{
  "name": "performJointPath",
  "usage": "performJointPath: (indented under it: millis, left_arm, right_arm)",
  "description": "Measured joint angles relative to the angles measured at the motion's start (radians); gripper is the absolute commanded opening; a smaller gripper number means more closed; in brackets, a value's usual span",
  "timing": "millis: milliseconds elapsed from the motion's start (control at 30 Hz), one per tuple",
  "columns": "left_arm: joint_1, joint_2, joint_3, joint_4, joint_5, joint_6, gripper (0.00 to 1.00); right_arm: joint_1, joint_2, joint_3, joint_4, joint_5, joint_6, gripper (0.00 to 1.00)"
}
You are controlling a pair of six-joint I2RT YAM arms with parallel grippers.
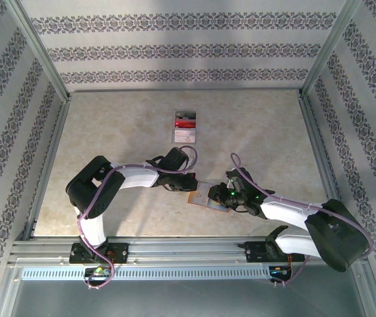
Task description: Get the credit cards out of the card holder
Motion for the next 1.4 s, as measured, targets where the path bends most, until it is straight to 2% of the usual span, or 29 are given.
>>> performJointPath:
  millis: [567, 967, 1400]
  left_arm:
    - [0.0, 0.0, 0.0, 0.0, 0.0, 0.0, 0.0]
    - [0.0, 0.0, 0.0, 0.0, 0.0, 0.0, 0.0]
    - [0.0, 0.0, 0.0, 0.0, -0.002, 0.0, 0.0]
  right_arm:
    - [0.002, 0.027, -0.02, 0.083, 0.0, 0.035, 0.22]
    - [0.002, 0.057, -0.027, 0.106, 0.002, 0.04, 0.24]
    - [0.002, 0.059, -0.032, 0.118, 0.001, 0.051, 0.18]
